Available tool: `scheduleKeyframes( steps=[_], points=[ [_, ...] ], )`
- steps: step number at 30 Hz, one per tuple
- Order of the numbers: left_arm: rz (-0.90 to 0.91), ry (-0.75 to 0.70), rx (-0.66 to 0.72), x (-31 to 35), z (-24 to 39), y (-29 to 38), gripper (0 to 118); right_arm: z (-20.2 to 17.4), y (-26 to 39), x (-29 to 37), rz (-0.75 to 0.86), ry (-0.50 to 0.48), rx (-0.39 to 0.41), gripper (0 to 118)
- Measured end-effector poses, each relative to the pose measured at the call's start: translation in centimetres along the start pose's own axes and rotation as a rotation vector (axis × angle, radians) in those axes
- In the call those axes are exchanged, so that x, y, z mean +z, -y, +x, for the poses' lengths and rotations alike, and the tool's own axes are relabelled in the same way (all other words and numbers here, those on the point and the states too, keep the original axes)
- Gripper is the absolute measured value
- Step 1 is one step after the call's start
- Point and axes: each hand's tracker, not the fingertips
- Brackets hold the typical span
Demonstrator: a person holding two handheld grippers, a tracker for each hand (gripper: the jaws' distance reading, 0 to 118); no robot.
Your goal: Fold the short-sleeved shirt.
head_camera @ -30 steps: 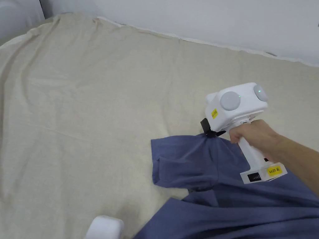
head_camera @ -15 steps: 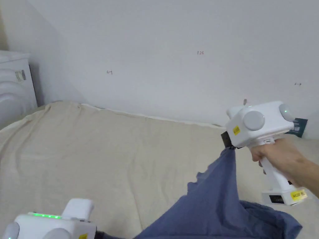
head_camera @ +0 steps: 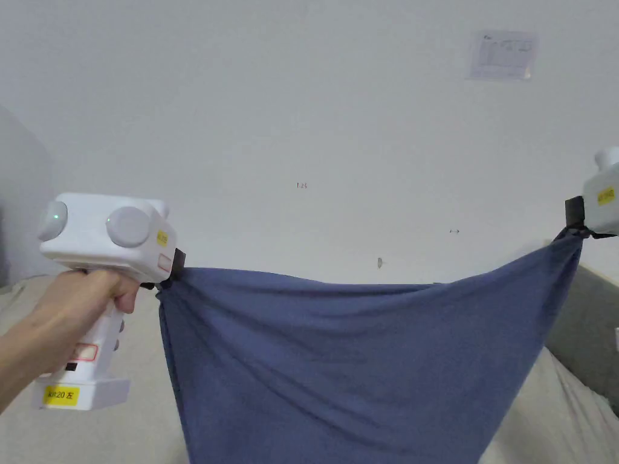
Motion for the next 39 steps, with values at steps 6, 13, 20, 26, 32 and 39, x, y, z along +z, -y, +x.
scheduleKeyframes(
  steps=[6,13,20,26,32,39],
  points=[
    [0.084,-0.034,-0.009,3.9,1.8,-6.4,0,2.0,-2.3,2.3,0.036,0.013,0.012,0],
    [0.098,-0.105,0.025,4.4,1.6,-10.5,0,2.2,-4.3,3.2,0.125,0.06,-0.053,0],
    [0.13,-0.099,0.064,4.0,0.7,-12.6,0,1.4,-6.0,2.3,0.139,0.056,-0.023,0],
    [0.174,-0.155,0.029,2.2,1.4,-14.0,0,0.2,-7.3,0.1,0.148,0.065,-0.002,0],
    [0.246,-0.184,0.073,-1.5,1.6,-15.7,0,-0.9,-8.5,-3.6,0.177,0.064,-0.015,0],
    [0.258,-0.234,0.07,-7.1,2.2,-19.6,0,-2.8,-12.1,-9.9,0.226,0.071,-0.002,0]
  ],
)
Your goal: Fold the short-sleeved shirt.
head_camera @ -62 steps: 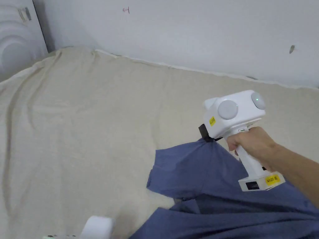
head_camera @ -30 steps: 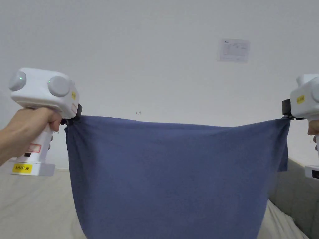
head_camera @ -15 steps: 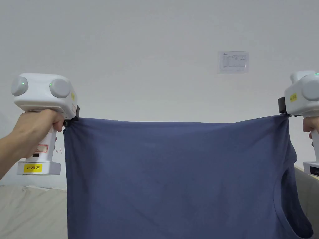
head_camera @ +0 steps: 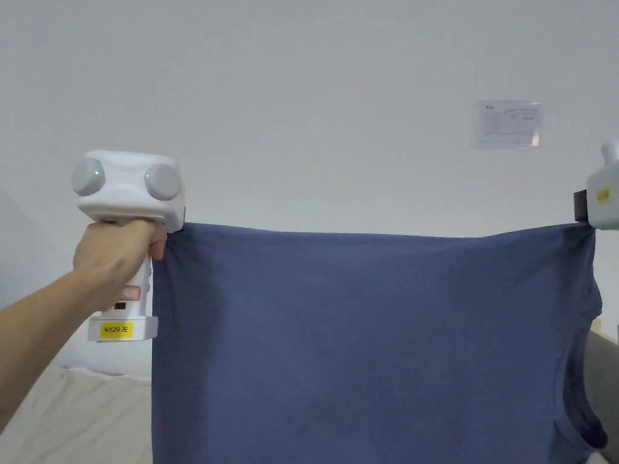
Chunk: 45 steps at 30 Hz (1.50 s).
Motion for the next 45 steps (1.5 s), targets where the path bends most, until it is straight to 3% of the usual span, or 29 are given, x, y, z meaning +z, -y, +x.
scheduleKeyframes(
  steps=[12,16,26,33,39,45],
  points=[
    [0.059,-0.049,0.035,-11.6,3.3,-2.4,0,-4.8,-0.6,-12.2,-0.001,0.018,0.08,0],
    [0.033,-0.081,0.021,-15.7,4.1,-1.1,0,-6.6,0.7,-15.7,-0.017,0.026,0.128,0],
    [-0.015,-0.098,-0.025,-21.9,6.2,5.3,0,-8.0,6.6,-20.8,-0.08,0.015,0.153,0],
    [-0.209,-0.009,-0.01,-20.9,4.9,17.8,0,-6.4,19.0,-19.0,-0.29,-0.061,0.092,0],
    [-0.354,-0.018,-0.145,-15.5,3.0,28.1,0,-4.9,29.9,-11.0,-0.448,-0.096,0.077,0],
    [-0.489,-0.02,-0.137,-8.3,-0.8,38.1,0,-2.4,38.5,-1.4,-0.578,-0.151,0.034,0]
  ],
)
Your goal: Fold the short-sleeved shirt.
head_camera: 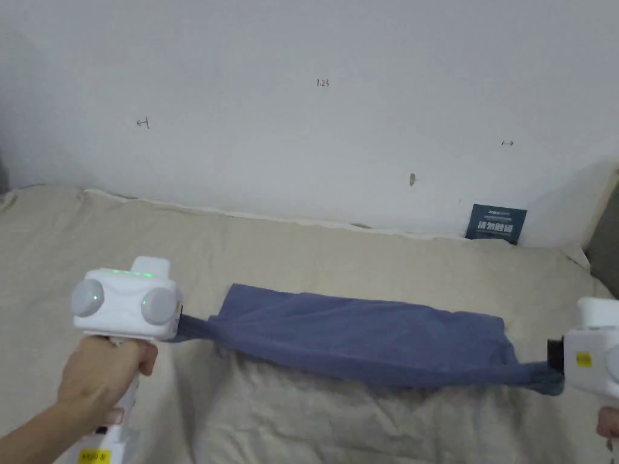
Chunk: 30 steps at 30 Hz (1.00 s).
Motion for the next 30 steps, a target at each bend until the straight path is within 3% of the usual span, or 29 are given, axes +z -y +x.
scheduleKeyframes(
  steps=[4,8,12,15,18,26,29,30],
  points=[
    [-0.111,0.018,0.015,1.0,-1.0,8.5,0,1.4,7.3,1.5,-0.089,-0.027,-0.064,0],
    [-0.16,0.055,-0.033,3.3,-2.0,15.5,0,2.2,13.9,3.6,-0.15,-0.035,-0.005,0],
    [-0.209,0.084,-0.081,5.2,-3.2,19.6,0,3.5,18.2,5.6,-0.182,-0.04,0.003,0],
    [-0.224,0.098,-0.075,6.3,-4.7,22.0,0,5.1,20.6,7.1,-0.21,-0.034,-0.009,0],
    [-0.26,0.15,-0.04,7.4,-6.2,23.9,0,6.5,22.3,8.7,-0.223,-0.057,-0.071,0],
    [-0.28,0.18,-0.046,8.9,-7.6,26.8,0,6.2,26.3,10.3,-0.268,-0.046,-0.049,0],
    [-0.276,0.2,-0.023,8.6,-7.8,26.9,0,6.3,26.5,9.6,-0.289,-0.042,-0.082,3],
    [-0.274,0.204,-0.021,8.6,-7.9,26.8,2,6.3,26.5,9.5,-0.288,-0.031,-0.097,13]
  ],
)
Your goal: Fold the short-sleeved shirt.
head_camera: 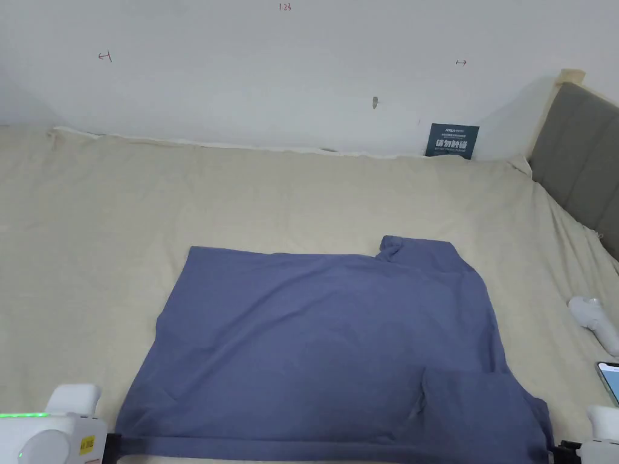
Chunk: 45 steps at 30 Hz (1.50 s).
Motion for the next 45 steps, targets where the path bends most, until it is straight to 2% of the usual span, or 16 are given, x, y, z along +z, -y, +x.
scheduleKeyframes(
  steps=[1,3,6,8,9,10,11,15,16,18,24,27,29,38,41,45],
  points=[
    [0.011,0.024,-0.005,0.1,-0.1,0.0,18,0.0,0.0,0.1,0.012,0.018,-0.019,40],
    [0.011,0.023,-0.008,0.1,-0.5,-0.2,118,0.0,-0.1,0.4,0.033,-0.003,-0.085,108],
    [0.01,-0.012,-0.003,1.5,-1.4,-0.4,111,0.0,-0.6,1.9,0.023,-0.051,-0.147,110],
    [0.039,-0.047,0.044,2.4,-2.1,-0.3,107,-0.8,-0.2,3.4,0.004,-0.094,-0.149,73],
    [0.1,-0.045,0.064,3.1,-2.7,-0.2,74,-1.6,-0.1,3.7,0.015,-0.071,-0.123,7],
    [0.132,-0.026,0.075,3.1,-2.9,0.2,18,-2.2,0.0,3.6,0.021,-0.02,-0.095,0],
    [0.098,0.001,0.087,2.7,-3.1,0.4,0,-2.4,-0.1,3.3,0.053,0.021,-0.105,0],
    [0.098,0.035,0.156,3.2,-4.7,0.6,0,-3.5,0.0,3.5,0.059,-0.013,-0.048,0],
    [0.096,0.073,0.158,3.0,-5.1,0.6,21,-3.6,0.0,3.6,0.063,-0.019,-0.041,0],
    [0.036,0.075,0.148,2.4,-3.8,0.7,118,-3.6,-0.1,3.4,0.06,-0.029,-0.054,0],
    [-0.087,0.043,0.038,-0.8,-1.4,0.8,105,-2.8,0.3,3.2,0.034,-0.027,-0.058,0],
    [-0.083,-0.007,0.005,-2.6,-1.2,0.8,17,-2.5,0.6,3.3,0.022,-0.014,-0.048,0],
    [-0.081,0.078,0.003,-2.6,-1.1,0.6,4,-2.1,0.9,3.4,0.015,-0.003,-0.04,0],
    [-0.086,0.039,-0.001,0.4,1.2,-0.2,0,1.1,0.5,3.0,0.012,0.039,-0.048,3],
    [-0.091,0.042,0.017,0.7,1.1,-0.4,0,1.0,0.7,1.7,-0.085,0.0,-0.015,117],
    [-0.096,0.045,0.014,0.4,0.7,-0.5,0,0.6,0.5,-1.3,-0.203,-0.065,-0.012,118]
  ],
)
